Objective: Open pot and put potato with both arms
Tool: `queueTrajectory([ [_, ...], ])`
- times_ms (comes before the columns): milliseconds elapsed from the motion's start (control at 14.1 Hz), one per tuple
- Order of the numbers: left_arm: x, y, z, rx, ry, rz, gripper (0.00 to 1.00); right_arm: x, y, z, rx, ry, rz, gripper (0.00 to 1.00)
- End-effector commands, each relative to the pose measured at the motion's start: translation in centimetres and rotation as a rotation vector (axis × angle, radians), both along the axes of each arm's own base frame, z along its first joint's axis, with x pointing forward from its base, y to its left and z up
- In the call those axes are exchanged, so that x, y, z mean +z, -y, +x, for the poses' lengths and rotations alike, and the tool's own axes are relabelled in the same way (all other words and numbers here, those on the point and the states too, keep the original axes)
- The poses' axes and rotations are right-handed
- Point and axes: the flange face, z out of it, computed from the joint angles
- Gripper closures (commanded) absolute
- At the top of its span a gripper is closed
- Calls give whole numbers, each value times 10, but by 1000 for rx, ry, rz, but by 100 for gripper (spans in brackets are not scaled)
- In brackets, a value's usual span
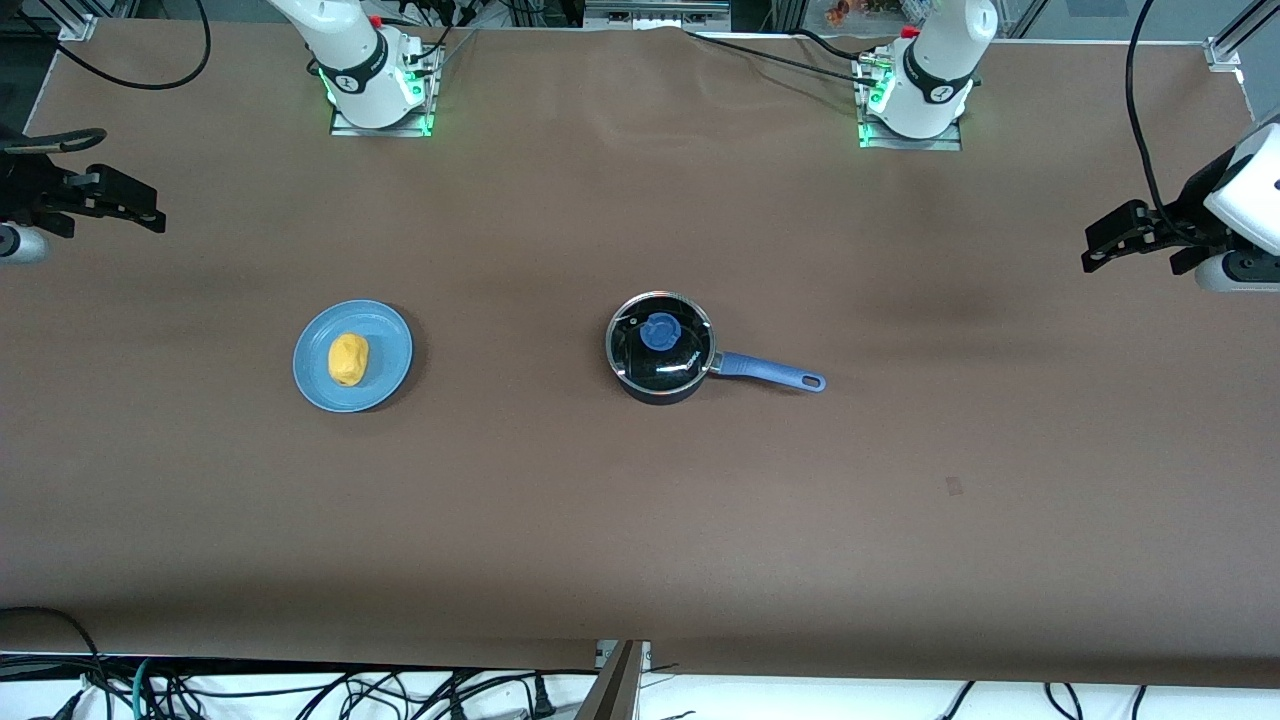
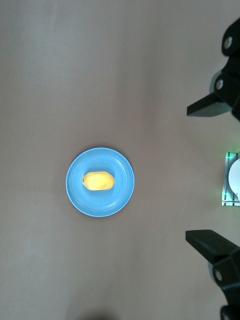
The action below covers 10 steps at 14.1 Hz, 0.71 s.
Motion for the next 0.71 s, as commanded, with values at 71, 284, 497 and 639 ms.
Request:
queueTrajectory([
  [71,11,-2,5,-4,9,10,0,0,1,-1,-7,5,-1,0],
  [284,9,-1,17,-2,15,9,0,0,1,-1,-7,5,-1,0],
  [497,11,-5,23,-8,23,4,0,0,0,-1,-9,5,-1,0],
  [639,12,-7,22,-6,25,5,0,0,0,-1,-16,5,-2,0],
])
